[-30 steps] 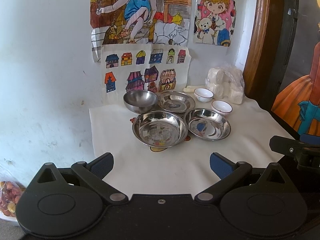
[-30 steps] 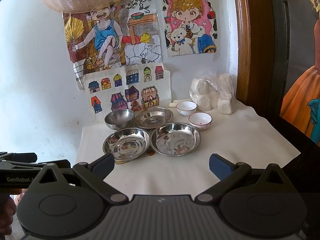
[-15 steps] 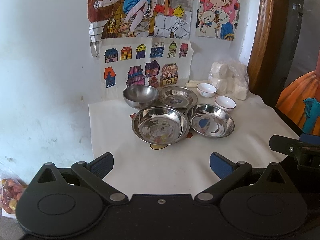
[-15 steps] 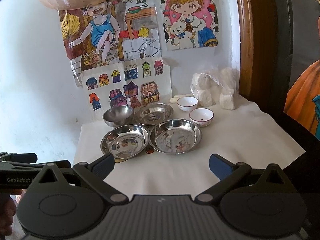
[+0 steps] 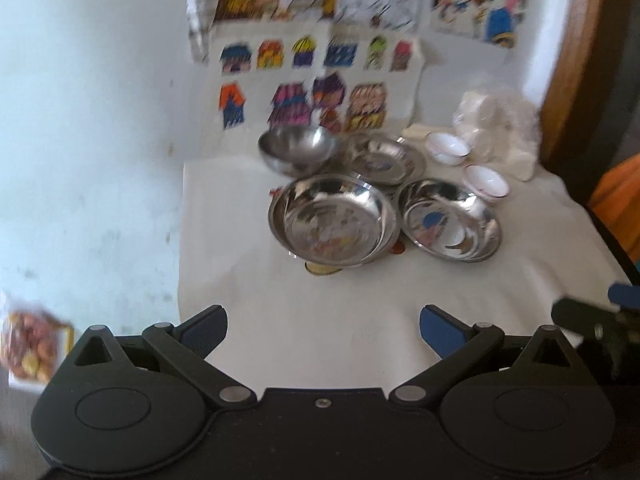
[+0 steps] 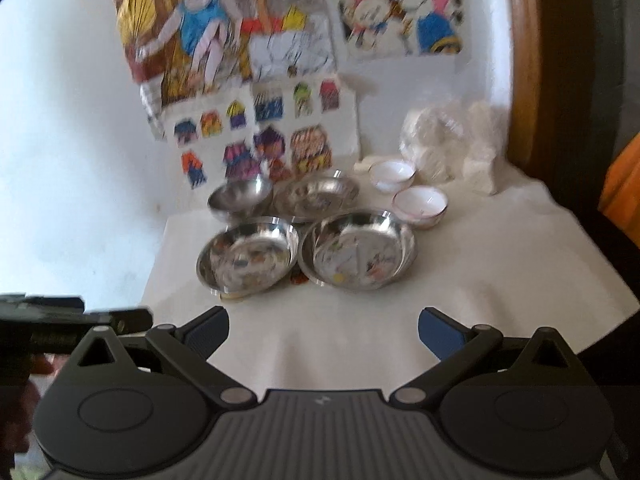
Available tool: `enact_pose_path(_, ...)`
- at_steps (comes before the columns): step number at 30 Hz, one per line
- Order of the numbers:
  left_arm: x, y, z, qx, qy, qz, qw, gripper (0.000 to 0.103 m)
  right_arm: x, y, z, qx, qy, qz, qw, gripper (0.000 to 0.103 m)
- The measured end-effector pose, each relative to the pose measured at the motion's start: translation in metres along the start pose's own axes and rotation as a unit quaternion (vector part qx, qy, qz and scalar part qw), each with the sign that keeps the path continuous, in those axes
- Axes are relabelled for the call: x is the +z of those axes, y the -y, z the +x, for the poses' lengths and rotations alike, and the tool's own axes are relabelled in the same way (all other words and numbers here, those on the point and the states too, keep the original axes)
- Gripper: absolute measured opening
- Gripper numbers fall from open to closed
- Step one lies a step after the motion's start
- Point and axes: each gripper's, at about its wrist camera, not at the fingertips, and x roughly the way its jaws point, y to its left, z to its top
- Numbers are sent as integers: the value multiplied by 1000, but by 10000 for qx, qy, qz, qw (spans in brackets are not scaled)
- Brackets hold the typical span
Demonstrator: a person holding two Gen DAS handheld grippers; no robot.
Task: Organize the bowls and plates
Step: 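Move the left tool to the large steel dish rim while the right tool approaches it too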
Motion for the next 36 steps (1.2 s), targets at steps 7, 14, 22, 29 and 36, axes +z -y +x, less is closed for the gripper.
enact_pose_path(7,20,25,27,416,-262,-647,9967,102,29,36,27,466,-369,-476,9971,103)
enact_pose_path(14,36,38,41,855,-452,-904,9912,102,45,65,45,778,-575,-604,9935,103)
enact_pose_path(22,51,25,64,1095,-722,-962,9867,102,53,72,67,943,-718,-587,9912,103)
enact_pose_path(29,73,0,102,1053,-998,-1021,9841,102,74,60,103,842,-763,-796,9903,103)
enact_pose_path(36,90,-25,141,861,-1227,-939,9842,102,93,35,149,718,-904,-1049,9878,103)
